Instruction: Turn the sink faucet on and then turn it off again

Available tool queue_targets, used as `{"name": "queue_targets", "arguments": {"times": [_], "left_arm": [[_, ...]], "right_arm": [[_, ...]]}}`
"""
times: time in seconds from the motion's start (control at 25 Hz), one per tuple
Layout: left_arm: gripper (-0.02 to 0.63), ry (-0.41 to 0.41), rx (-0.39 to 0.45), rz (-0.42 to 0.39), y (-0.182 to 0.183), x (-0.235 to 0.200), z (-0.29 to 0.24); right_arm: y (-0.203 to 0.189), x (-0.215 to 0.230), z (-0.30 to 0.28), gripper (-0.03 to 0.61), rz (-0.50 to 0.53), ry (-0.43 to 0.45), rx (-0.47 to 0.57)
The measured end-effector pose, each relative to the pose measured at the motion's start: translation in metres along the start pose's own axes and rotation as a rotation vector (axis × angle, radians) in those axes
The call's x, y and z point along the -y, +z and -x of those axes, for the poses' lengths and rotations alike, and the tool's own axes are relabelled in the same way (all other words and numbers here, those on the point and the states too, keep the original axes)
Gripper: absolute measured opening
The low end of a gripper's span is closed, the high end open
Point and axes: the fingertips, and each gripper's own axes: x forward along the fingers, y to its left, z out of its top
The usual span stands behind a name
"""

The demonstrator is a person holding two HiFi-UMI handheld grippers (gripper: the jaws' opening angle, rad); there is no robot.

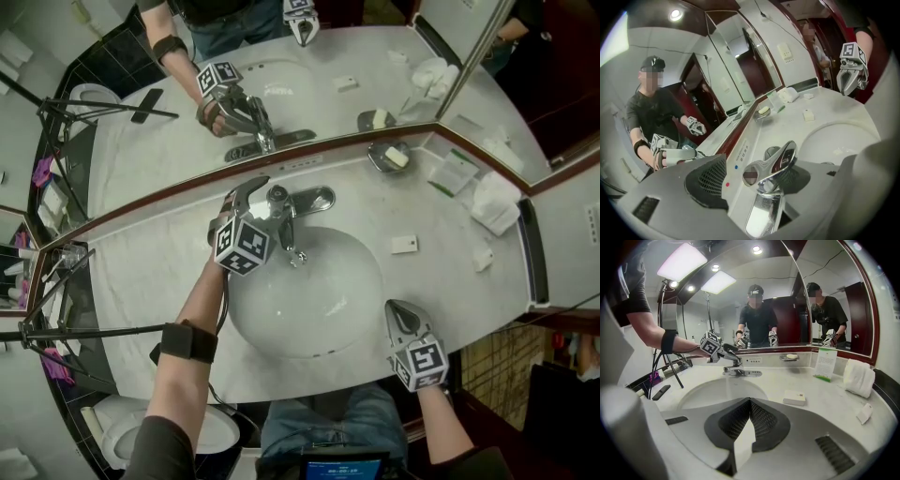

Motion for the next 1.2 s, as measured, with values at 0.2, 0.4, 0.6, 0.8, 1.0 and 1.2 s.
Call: {"name": "queue_targets", "arguments": {"times": [0.2,0.4,0.6,0.8,1.0,1.2], "left_arm": [[0.305,-0.055,-0.014,0.039,0.0,-0.003,-0.001],[0.307,-0.073,-0.021,0.02,-0.001,-0.002,-0.002],[0.337,-0.073,-0.046,-0.006,-0.004,-0.003,-0.002],[0.311,-0.038,-0.061,-0.036,-0.002,0.0,0.011],[0.262,-0.003,-0.067,-0.021,-0.005,0.011,0.042],[0.173,0.084,-0.061,0.074,-0.006,0.014,0.092]], "right_arm": [[0.005,-0.001,-0.002,0.017,0.001,0.003,0.014],[0.008,-0.002,-0.002,0.017,0.0,0.002,0.01],[0.009,-0.007,-0.002,0.017,-0.009,0.016,0.004],[0.017,-0.01,-0.008,0.017,0.012,0.052,0.025],[0.038,-0.014,-0.013,0.017,0.045,0.067,0.023],[0.058,-0.021,-0.019,0.017,0.077,0.094,0.041]]}}
